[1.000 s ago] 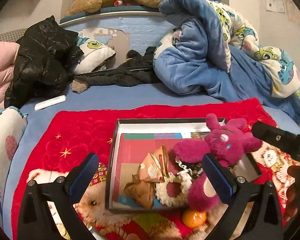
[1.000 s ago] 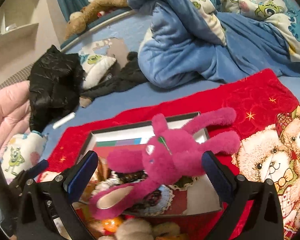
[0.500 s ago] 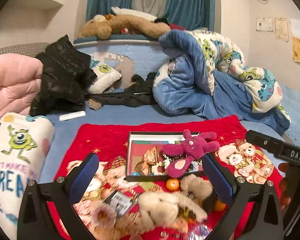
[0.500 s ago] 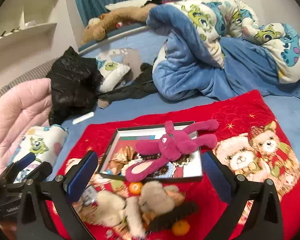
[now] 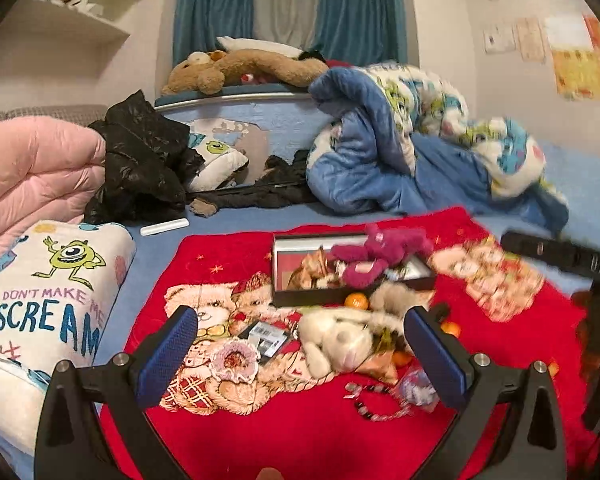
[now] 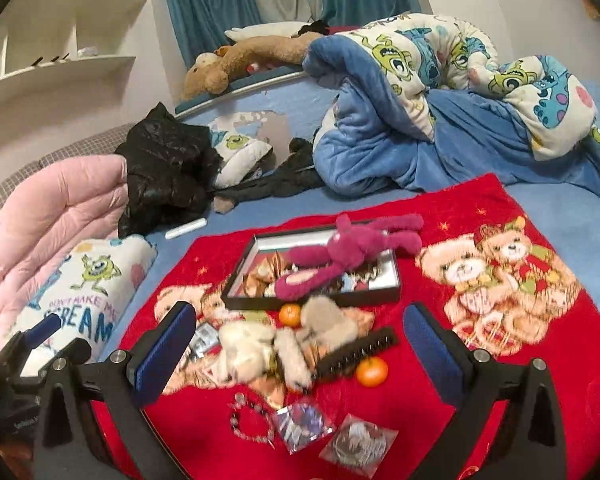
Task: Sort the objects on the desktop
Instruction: 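Lower the pink bunny into the black box and open the right gripper, then move the right gripper to the mandarin orange and grasp it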
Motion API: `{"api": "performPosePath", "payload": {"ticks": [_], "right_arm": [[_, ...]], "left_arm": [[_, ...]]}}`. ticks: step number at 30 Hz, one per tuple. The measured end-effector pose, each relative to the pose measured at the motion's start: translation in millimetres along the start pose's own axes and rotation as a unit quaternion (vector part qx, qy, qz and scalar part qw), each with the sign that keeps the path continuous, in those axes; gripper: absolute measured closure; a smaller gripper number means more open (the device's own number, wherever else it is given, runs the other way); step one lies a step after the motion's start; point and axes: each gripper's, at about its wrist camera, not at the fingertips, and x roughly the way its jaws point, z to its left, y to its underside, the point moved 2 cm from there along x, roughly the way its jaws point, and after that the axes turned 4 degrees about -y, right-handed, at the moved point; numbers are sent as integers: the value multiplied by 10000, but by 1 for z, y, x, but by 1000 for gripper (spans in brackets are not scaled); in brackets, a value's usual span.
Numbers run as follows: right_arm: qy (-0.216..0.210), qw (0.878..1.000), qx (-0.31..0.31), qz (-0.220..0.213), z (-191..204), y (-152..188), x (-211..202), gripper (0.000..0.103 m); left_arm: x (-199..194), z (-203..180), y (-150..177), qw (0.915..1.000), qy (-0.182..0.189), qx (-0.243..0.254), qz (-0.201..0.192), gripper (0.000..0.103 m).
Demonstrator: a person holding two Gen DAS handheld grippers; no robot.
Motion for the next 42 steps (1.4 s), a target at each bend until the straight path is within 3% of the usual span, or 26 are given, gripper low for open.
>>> {"api": "performPosePath", "payload": {"ticks": [3, 9, 13, 19, 22, 26, 30, 33, 38, 42], "right_arm": [[163, 9998, -81, 32, -2, 5, 11, 0], [242, 9991, -347, 100, -5, 8, 42, 0], [288, 9992, -252, 82, -22, 17, 60, 0], [439, 9986, -69, 280, -56, 45, 94, 0], [536, 9975, -28, 466, -64, 53, 104, 0], [377, 9985, -80, 380, -65, 52, 99, 0], [346, 9988, 69, 350, -76, 54, 100, 0], [307, 9983, 207, 460, -91, 63, 109, 0], [323, 9941, 570, 862, -112, 84, 132, 0], [367, 9931, 433, 1022, -109, 90, 138, 4]], "left_arm": [[21, -4, 12, 9999, 103, 6, 126, 0], [61, 7, 28, 9962, 446, -532, 531, 0], [78, -2, 38, 9977, 327, -229, 552, 0], [116, -39, 37, 9961, 484, -2, 732, 0], [134, -55, 31, 9954, 511, -82, 808, 0], [151, -63, 32, 9946, 357, -252, 943, 0], [166, -66, 53, 9927, 532, -237, 1058, 0], [180, -70, 69, 9905, 467, -92, 1288, 0], [179, -79, 74, 9898, 571, 56, 1304, 0], [180, -86, 78, 9887, 550, 213, 1381, 0]]}}
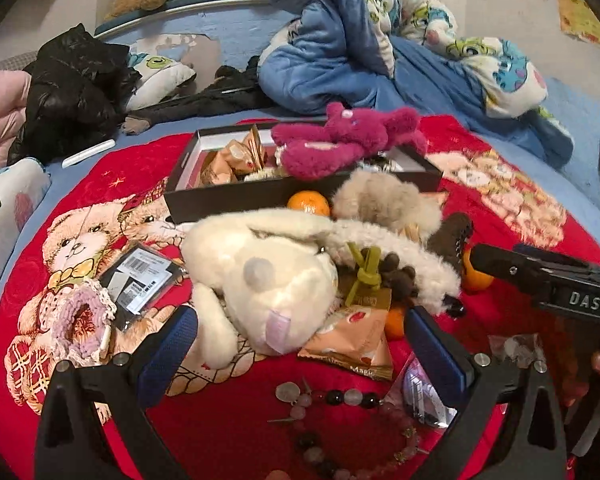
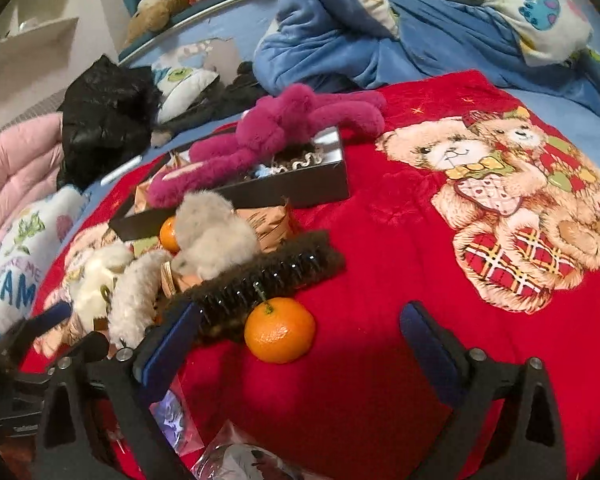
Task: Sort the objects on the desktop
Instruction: 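Move the right gripper to the mandarin orange and grasp it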
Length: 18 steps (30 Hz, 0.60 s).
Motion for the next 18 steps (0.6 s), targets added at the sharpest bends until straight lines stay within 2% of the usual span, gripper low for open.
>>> {"api": "performPosePath", "payload": {"ticks": [3, 7, 9, 14, 18], "right_arm": [[66, 9997, -228, 58, 9, 3, 1, 6], [30, 9997, -200, 139, 8, 4, 3, 8], [36, 9996, -169, 204, 6, 5, 5, 14], [105, 9988, -356, 325, 12, 9, 10, 19], [184, 9980, -453, 396, 14, 12, 14, 26]], "left_arm": [[7, 1, 3, 9999, -23, -25, 162, 0], [11, 7, 4, 9994, 92, -198, 264, 0], [14, 6, 6, 9992, 93, -201, 335, 0], [18, 2, 9, 9989, 15, -112, 460, 0], [22, 4, 9, 9981, 47, -172, 592, 0]]}}
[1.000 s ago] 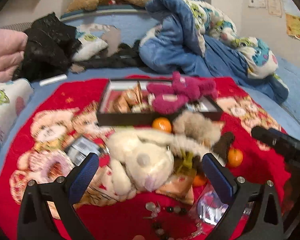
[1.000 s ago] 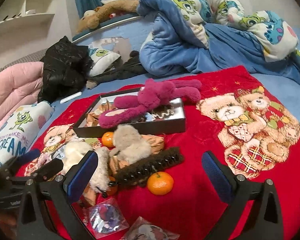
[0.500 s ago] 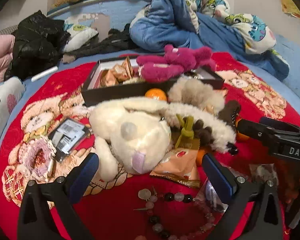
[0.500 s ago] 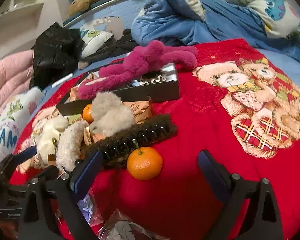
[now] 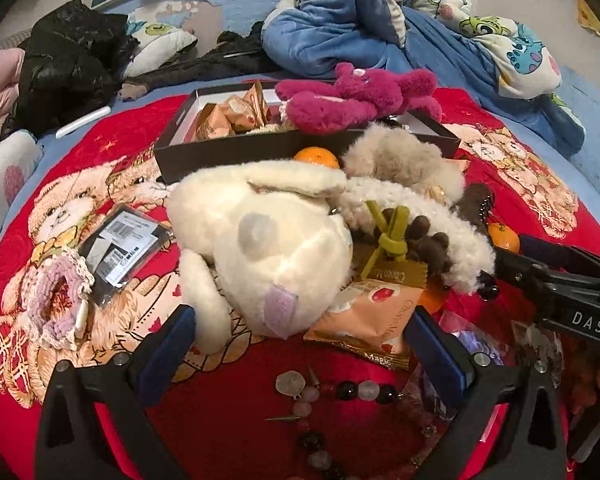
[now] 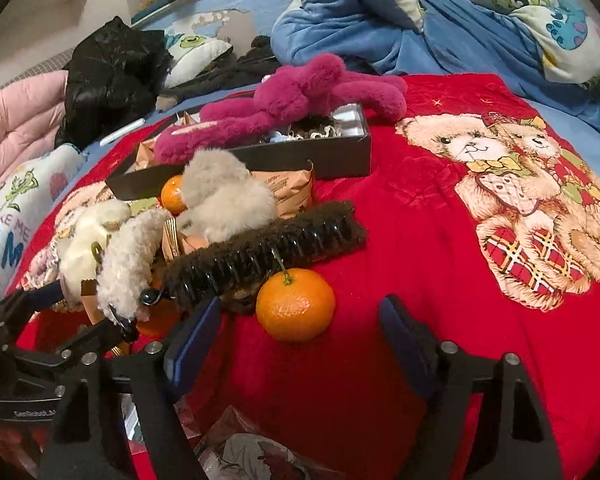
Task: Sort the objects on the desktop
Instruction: 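Move the right gripper to the mandarin orange and grasp it, then grasp the gold triangular packet with the left gripper while the right holds the orange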
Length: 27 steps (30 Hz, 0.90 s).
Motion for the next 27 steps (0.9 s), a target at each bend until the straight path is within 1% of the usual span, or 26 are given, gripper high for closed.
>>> {"api": "performPosePath", "payload": {"ticks": [2, 3, 6, 8, 11, 13, 15, 19, 21, 23, 25, 26, 27], "right_arm": [[-3, 10000, -20, -7, 0, 1, 1, 32], [-17, 10000, -37, -29, 1, 1, 1, 37], [-142, 9999, -83, -40, 3, 1, 2, 48], [-196, 9998, -96, -31, 4, 1, 3, 52], [-217, 9997, -92, -10, 4, 2, 4, 55], [-215, 9997, -118, -11, 4, 2, 4, 57], [-184, 9997, -143, -8, 5, 2, 4, 58], [-165, 9997, -154, -2, 5, 2, 5, 58], [-168, 9998, -145, 3, 5, 2, 5, 58], [-161, 9998, -147, 3, 5, 2, 5, 58], [-154, 9998, -153, 4, 6, 2, 5, 58], [-150, 9998, -154, 4, 6, 2, 5, 58], [-153, 9998, -154, 5, 6, 2, 5, 58]], "left_arm": [[1, 1, 0, 10000, 38, -43, 49, 0], [2, 1, 1, 9999, 46, -70, 76, 0], [2, 3, 1, 9998, 78, -137, 120, 0], [3, 3, 2, 9998, 90, -154, 132, 0], [3, 3, 2, 9998, 94, -120, 120, 1], [0, 1, 3, 9999, 143, -54, 66, 7], [-3, 0, 3, 9998, 172, -15, 17, 18], [-6, 0, 4, 9997, 255, -1, 3, 27], [-8, 1, 5, 9994, 333, -51, -14, 37], [-11, 3, 5, 9991, 404, -104, -26, 42], [-14, 2, 7, 9988, 471, -98, -29, 52], [-16, 1, 7, 9986, 525, -100, -38, 67], [-18, 1, 7, 9981, 606, -122, -35, 76]]}}
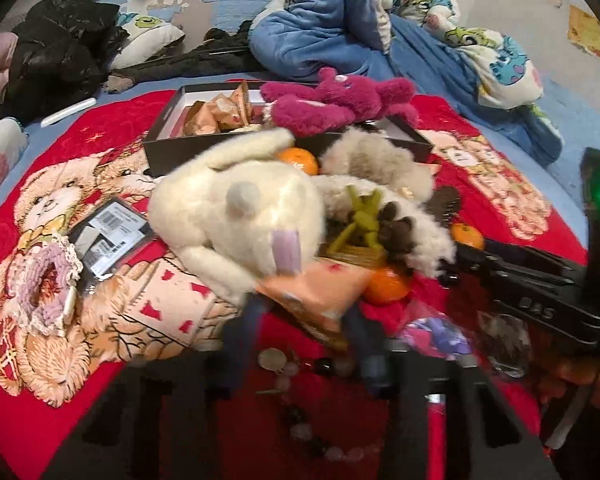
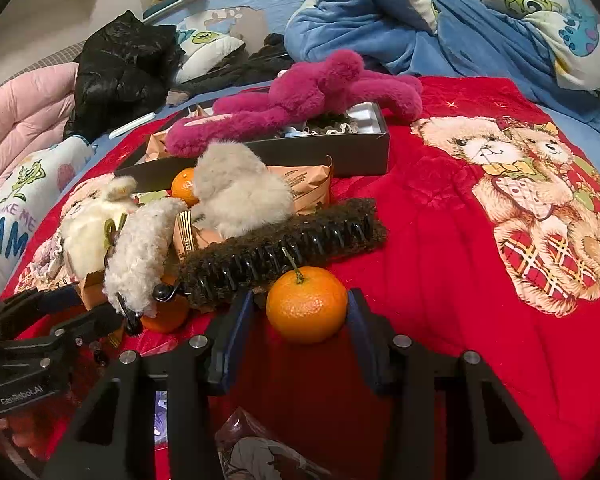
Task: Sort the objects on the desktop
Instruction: 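Grasp the gold triangular packet with the left gripper while the right holds the orange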
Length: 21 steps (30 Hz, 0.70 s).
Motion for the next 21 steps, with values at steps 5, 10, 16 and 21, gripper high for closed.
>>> {"api": "performPosePath", "payload": {"ticks": [5, 10, 16, 21], "right_arm": [[5, 10000, -4, 0, 0, 0, 0, 58], [13, 10000, -15, -2, 0, 0, 0, 58], [18, 10000, -18, -7, 0, 0, 0, 58], [44, 10000, -9, -57, 1, -1, -3, 61]], "left_arm": [[-8, -5, 1, 9998, -105, 113, -137, 77], [-12, -2, 0, 9998, -52, 34, -204, 83], [-17, 0, -1, 9996, -39, 21, -292, 85], [-25, -2, -2, 9992, -48, 49, -403, 87]]}}
